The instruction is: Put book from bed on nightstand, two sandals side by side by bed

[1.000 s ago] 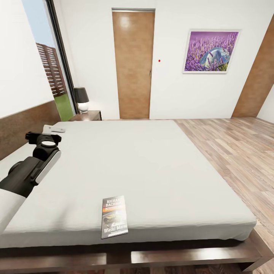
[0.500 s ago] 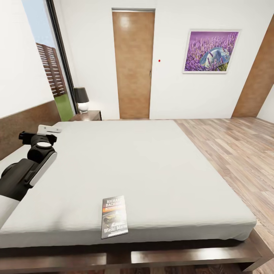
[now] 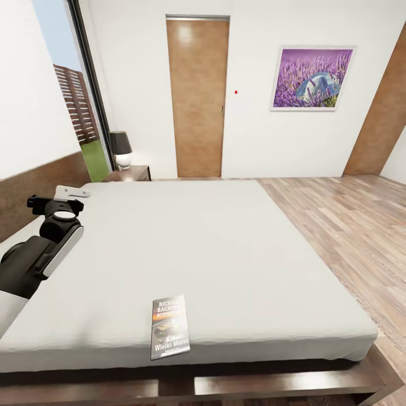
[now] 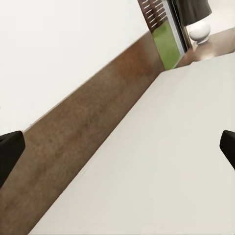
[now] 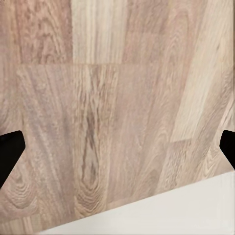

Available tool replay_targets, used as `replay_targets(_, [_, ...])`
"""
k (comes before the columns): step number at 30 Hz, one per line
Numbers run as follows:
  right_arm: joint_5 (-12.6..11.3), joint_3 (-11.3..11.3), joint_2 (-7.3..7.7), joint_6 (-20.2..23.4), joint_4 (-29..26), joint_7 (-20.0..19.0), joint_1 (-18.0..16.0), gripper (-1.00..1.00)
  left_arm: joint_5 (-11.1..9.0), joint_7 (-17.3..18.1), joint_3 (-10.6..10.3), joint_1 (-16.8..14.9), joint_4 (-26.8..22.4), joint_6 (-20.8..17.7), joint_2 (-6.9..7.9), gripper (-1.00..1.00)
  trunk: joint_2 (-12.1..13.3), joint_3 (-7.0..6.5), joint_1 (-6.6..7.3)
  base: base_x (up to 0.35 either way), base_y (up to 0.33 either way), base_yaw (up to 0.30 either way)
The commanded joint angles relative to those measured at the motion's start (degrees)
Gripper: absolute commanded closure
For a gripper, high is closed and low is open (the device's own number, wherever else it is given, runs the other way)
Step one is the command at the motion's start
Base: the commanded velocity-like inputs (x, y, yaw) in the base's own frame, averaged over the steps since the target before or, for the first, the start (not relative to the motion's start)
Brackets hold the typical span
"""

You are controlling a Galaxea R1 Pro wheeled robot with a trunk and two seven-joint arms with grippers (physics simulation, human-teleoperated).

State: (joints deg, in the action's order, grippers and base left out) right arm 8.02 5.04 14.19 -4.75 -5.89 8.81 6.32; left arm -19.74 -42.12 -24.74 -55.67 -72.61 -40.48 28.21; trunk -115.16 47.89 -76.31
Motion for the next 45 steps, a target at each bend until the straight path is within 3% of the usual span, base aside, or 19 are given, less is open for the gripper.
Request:
replay_targets(1, [0.59, 0.48, -0.01, -0.08, -0.08, 0.07, 0.03, -1.0, -0.56, -0.59, -0.23, -0.07, -0.06, -0.14, 0.08, -1.0, 0.39, -0.14, 0.23, 0.0, 0.0, 0.0])
replay_targets(21, [0.59, 0.49, -0.04, -0.11, -0.16, 0.07, -0.07, -1.0, -0.47, -0.68, -0.22, 0.14, 0.67, 0.06, 0.16, -1.0, 8.42, -3.73, 4.62, 0.0, 0.0, 0.0])
replay_targets(31, [0.56, 0.5, -0.01, -0.16, -0.13, 0.07, -0.08, -1.0, -0.44, -0.72, -0.15, 1.92, 0.75, 0.27, 0.29, -1.0, 12.43, -5.53, 6.82, 0.0, 0.0, 0.0])
replay_targets(39, [0.5, 0.5, -0.03, -0.33, -0.17, 0.07, -0.08, -1.0, -0.46, -0.54, -0.2, 2.31, 1.44, 0.38, 2.25, -1.0, 15.63, -6.96, 8.58, 0.0, 0.0, 0.0])
replay_targets(45, [0.44, 0.5, -0.07, -0.4, -0.17, 0.07, -0.15, -1.0, -0.56, -0.3, -0.21, 2.38, 4.78, 1.26, 3.77, -1.0, 18.04, -8.04, 9.89, 0.0, 0.0, 0.0])
